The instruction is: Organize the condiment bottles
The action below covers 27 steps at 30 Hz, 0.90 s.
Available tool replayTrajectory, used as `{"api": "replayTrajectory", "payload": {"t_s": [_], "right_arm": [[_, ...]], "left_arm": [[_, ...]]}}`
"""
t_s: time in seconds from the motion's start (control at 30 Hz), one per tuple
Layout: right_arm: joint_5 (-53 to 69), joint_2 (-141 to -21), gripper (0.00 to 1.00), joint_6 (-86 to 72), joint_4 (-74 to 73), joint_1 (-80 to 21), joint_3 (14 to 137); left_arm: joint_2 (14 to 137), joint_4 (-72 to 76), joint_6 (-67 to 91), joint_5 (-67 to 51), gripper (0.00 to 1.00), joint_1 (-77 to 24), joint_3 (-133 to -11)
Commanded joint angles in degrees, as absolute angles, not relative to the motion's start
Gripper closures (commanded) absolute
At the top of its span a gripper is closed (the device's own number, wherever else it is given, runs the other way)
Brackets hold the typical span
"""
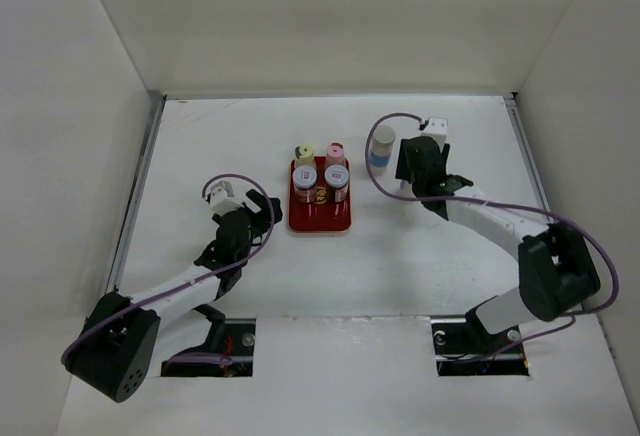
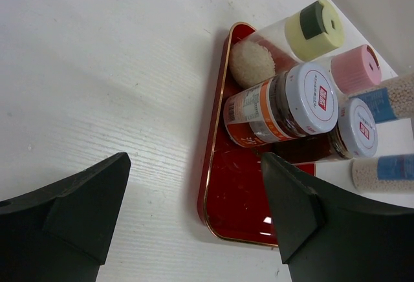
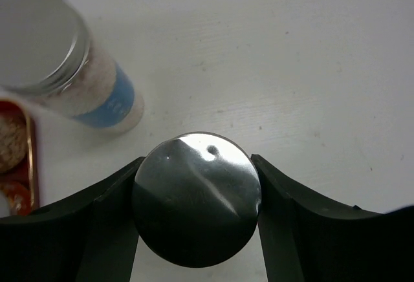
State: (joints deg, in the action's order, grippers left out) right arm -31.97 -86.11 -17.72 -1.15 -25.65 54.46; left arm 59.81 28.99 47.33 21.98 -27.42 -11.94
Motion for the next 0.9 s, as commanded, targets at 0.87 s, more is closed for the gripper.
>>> {"api": "replayTrajectory", "payload": {"t_s": [0.87], "right_arm": [[-35.5, -103.0, 0.44, -19.1, 4.9, -61.1, 76.8]], "left_arm": [[56.1, 31.5, 47.5, 20.3, 0.18, -24.6, -11.7]]}}
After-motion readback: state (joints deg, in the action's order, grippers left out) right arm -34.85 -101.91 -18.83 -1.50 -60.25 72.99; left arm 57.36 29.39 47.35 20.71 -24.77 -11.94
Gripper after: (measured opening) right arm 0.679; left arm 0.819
